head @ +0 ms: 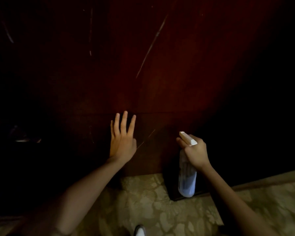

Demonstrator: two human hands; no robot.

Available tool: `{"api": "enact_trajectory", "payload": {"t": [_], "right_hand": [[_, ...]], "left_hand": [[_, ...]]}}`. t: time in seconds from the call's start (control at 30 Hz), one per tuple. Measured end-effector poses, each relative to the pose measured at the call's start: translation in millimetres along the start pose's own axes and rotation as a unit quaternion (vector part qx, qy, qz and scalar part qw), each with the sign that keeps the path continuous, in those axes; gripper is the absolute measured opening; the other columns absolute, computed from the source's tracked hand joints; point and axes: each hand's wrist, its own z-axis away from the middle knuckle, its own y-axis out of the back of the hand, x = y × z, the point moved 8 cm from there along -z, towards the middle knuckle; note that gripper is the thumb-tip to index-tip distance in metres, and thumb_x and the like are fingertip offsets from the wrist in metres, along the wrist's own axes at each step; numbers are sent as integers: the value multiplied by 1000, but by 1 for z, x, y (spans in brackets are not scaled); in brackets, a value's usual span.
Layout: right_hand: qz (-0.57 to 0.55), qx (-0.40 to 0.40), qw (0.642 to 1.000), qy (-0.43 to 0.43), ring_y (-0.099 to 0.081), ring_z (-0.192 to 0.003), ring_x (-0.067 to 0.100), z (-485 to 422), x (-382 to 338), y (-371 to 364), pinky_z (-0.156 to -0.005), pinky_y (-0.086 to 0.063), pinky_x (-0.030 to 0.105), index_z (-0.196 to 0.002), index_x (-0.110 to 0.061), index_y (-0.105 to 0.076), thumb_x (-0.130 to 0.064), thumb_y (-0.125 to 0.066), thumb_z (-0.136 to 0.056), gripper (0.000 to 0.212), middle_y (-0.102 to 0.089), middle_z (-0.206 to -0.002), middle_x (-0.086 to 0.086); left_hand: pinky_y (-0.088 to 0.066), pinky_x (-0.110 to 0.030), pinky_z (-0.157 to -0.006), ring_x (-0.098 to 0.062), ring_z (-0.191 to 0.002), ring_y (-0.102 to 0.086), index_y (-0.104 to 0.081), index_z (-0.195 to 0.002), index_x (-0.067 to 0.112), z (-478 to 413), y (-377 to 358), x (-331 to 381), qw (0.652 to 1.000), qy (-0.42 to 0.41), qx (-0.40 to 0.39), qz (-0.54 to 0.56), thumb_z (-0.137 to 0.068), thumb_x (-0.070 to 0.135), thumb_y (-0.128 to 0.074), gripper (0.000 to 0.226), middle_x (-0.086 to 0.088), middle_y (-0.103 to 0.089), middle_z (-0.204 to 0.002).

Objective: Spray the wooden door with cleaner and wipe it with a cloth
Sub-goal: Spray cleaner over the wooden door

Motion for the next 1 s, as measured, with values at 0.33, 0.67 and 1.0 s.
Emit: {"api": "enact_trajectory", "payload": {"t": [0.33, 0.67, 1.0], "right_hand": [[-21, -248, 956, 153, -70, -78, 23, 54, -163, -191, -67, -55, 42, -89, -25, -75, -31, -79, -88, 8, -71, -85, 7], [-6, -331, 924, 189, -71, -74, 15, 121, -264, -343, -70, -57, 41, -88, -26, -76, -35, -76, -88, 9, -73, -77, 1], [89, -336, 921, 178, -71, -70, 23, 131, -270, -387, -69, -60, 52, -79, -16, -71, -38, -73, -87, 23, -73, -75, 5]], "left_hand": [[-24, -56, -127, -32, -155, -26, -31, -159, 21, 65, 138, -156, 965, 216, 147, -32, -100, 30, -52, 63, -10, -15, -170], [-40, -38, -117, -24, -141, -50, -33, -160, 19, 129, 144, -327, 691, 536, 178, 452, -109, 21, -47, 53, -7, -51, -154], [-48, -35, -112, -21, -120, -63, -57, -144, 12, 110, 111, -335, 504, 524, 192, 660, -110, 6, -41, 39, -8, -65, -131]]}}
